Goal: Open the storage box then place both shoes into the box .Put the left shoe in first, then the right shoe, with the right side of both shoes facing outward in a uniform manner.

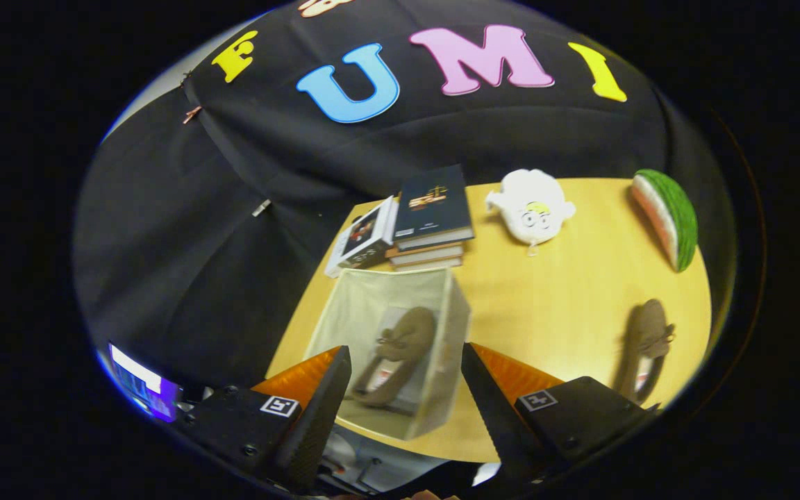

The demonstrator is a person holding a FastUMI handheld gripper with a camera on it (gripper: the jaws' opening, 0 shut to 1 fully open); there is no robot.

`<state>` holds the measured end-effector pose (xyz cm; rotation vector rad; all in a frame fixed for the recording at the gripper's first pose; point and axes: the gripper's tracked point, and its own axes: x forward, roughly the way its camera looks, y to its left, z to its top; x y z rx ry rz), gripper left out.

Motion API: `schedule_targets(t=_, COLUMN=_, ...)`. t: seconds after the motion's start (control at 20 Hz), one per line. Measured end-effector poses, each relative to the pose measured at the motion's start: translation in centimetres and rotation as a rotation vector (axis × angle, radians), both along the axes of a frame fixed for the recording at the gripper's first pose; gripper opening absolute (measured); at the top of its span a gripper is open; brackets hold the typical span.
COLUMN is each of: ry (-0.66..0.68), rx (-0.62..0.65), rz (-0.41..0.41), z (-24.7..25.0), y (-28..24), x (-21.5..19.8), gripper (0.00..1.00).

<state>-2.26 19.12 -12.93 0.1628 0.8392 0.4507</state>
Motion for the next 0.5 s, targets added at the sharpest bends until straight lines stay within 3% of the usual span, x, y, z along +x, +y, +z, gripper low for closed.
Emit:
schedule_targets(t=0.2, ry=-0.037, rx=-0.143, rz=-0.052, z=-1.9, y=-10.9, x=0.0, gripper=0.98)
schedule_targets(t=0.5, ry=0.055, rx=-0.200, rz=-0.125, z=-6.4, y=-21.9, x=-0.1, gripper=0.99)
